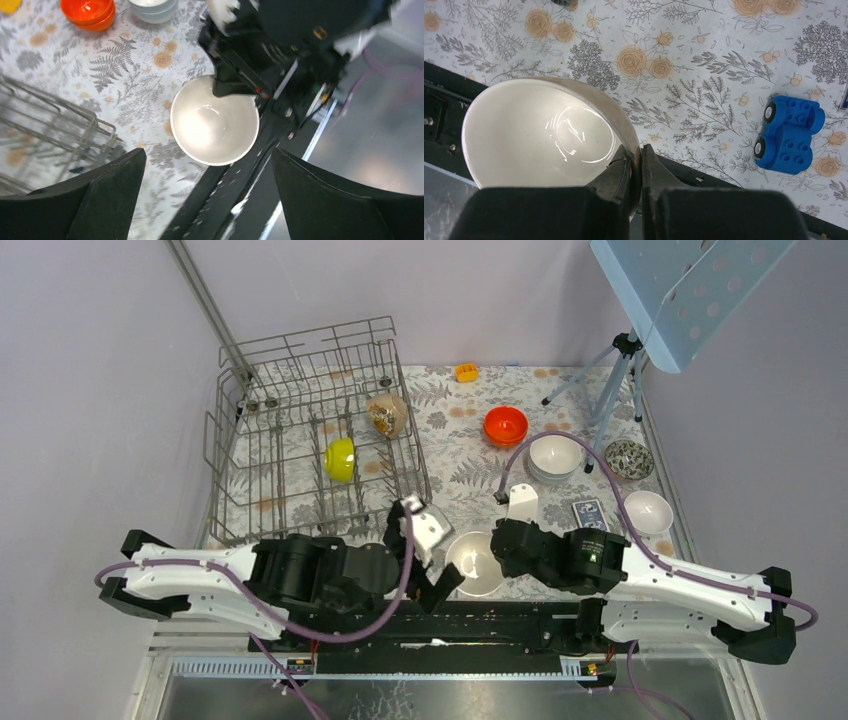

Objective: Unload the bowls from the dish rack
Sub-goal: Place the bowl at the center of the board.

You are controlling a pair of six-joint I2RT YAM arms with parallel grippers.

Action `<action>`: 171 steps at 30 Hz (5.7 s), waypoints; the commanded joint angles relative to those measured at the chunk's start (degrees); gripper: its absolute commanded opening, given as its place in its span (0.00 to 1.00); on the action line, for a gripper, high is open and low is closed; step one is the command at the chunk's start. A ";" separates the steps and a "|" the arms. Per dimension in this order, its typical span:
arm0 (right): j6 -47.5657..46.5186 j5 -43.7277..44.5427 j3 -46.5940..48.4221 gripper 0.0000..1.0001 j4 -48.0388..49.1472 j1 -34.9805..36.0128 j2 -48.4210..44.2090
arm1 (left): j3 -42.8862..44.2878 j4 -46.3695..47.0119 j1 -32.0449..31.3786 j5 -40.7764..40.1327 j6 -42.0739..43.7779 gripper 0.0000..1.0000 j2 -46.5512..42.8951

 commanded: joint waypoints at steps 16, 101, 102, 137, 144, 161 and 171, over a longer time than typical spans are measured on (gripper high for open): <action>12.46 9.49 1.44 0.00 7.66 0.31 0.83 | -1.18 -17.24 2.81 -26.47 -79.71 0.99 6.55; 6.33 4.36 -0.56 0.00 -0.61 0.32 5.01 | -19.72 10.50 7.60 -9.56 -68.48 0.24 9.05; 6.54 4.76 -0.69 0.00 -0.56 0.31 4.52 | -20.63 11.66 7.58 -9.44 -68.04 0.34 8.25; 8.13 -12.18 -5.86 0.00 29.27 -46.08 16.88 | -29.74 10.96 7.58 -11.13 -53.46 0.99 -20.09; 9.89 -11.25 -8.06 0.00 31.68 -46.36 19.33 | -30.12 10.23 7.58 -10.90 -52.91 0.99 -18.96; 8.57 -12.42 -11.68 0.00 33.57 -47.06 22.32 | -29.13 9.02 7.58 -11.53 -52.58 0.99 -17.68; 6.52 -15.01 -13.42 0.32 34.28 -47.08 21.34 | -28.95 6.73 7.58 -12.82 -53.32 0.99 -18.84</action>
